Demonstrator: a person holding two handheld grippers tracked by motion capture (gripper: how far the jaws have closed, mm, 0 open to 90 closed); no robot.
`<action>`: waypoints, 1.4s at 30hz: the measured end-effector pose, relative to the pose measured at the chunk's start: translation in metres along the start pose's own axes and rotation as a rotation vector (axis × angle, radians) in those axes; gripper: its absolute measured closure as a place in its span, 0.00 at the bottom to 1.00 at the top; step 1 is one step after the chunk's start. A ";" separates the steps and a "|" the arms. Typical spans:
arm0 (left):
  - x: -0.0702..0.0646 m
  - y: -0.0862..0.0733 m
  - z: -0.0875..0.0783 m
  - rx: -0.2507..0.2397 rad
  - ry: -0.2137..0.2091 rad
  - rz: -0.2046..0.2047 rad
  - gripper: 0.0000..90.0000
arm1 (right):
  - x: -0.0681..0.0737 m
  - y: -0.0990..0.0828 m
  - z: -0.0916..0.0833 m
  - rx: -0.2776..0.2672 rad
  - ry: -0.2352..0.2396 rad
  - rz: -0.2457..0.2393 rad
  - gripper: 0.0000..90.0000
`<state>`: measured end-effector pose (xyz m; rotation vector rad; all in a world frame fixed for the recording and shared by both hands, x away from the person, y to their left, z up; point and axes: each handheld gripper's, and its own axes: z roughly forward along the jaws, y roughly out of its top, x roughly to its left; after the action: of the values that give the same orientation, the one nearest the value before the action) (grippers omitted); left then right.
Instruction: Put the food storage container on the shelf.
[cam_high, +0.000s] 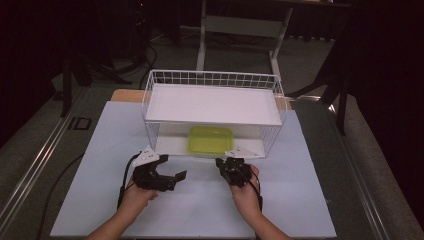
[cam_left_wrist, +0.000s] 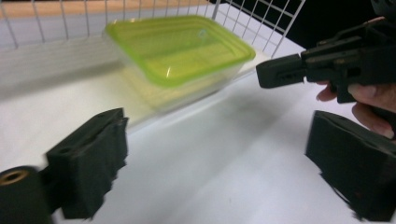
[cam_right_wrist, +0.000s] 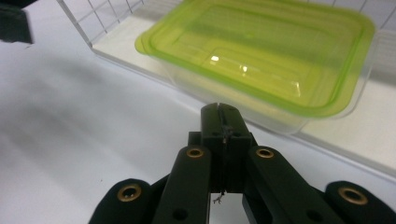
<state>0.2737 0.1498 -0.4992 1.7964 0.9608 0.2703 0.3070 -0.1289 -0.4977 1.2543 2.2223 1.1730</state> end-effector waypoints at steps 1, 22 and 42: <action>-0.001 -0.007 -0.003 -0.001 0.019 0.005 0.03 | 0.000 -0.001 0.002 0.006 -0.002 0.002 1.00; 0.008 -0.027 -0.001 -0.006 0.022 -0.013 0.03 | -0.011 0.004 0.048 0.042 -0.048 0.033 1.00; 0.012 -0.028 -0.006 -0.017 0.020 -0.031 0.03 | -0.011 0.028 0.079 0.025 -0.074 0.032 1.00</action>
<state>0.2647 0.1665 -0.5238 1.7648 0.9961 0.2767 0.3775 -0.0915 -0.5245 1.3265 2.1773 1.0950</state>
